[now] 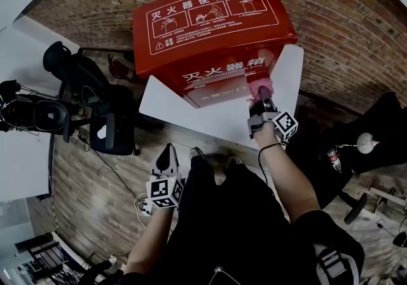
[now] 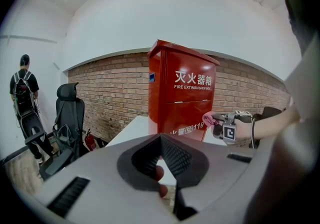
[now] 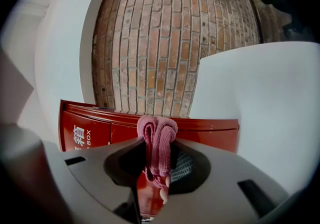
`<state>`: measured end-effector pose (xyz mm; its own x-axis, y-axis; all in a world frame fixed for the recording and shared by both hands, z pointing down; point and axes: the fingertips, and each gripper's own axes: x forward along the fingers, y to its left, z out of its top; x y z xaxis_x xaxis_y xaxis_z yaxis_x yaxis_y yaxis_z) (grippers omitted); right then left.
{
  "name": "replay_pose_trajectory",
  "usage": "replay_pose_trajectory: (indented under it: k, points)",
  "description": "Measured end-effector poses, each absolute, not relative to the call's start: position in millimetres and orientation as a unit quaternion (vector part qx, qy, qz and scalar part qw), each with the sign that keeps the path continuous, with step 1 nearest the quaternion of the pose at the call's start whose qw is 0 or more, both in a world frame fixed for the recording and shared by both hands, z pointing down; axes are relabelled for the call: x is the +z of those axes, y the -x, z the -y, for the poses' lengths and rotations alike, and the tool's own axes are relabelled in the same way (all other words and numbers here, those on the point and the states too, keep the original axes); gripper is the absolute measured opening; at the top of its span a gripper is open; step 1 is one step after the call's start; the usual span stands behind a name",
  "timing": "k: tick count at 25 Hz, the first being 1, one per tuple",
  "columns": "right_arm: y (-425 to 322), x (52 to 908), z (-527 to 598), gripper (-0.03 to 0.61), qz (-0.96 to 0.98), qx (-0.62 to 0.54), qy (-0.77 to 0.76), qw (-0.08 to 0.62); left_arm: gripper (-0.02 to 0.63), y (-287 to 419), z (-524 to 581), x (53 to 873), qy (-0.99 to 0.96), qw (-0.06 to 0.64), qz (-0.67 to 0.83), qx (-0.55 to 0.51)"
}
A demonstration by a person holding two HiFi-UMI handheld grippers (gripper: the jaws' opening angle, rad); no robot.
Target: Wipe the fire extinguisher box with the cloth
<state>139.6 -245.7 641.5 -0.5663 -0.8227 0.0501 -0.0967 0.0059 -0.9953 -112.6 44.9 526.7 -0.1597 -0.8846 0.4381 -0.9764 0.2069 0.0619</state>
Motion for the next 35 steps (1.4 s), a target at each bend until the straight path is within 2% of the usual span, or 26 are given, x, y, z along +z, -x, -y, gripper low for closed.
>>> replay_pose_trajectory:
  k: [35]
  points:
    - [-143, 760, 247, 0.107, -0.605, -0.638, 0.424, 0.215, 0.028, 121, -44, 537, -0.605, 0.205, 0.756, 0.140]
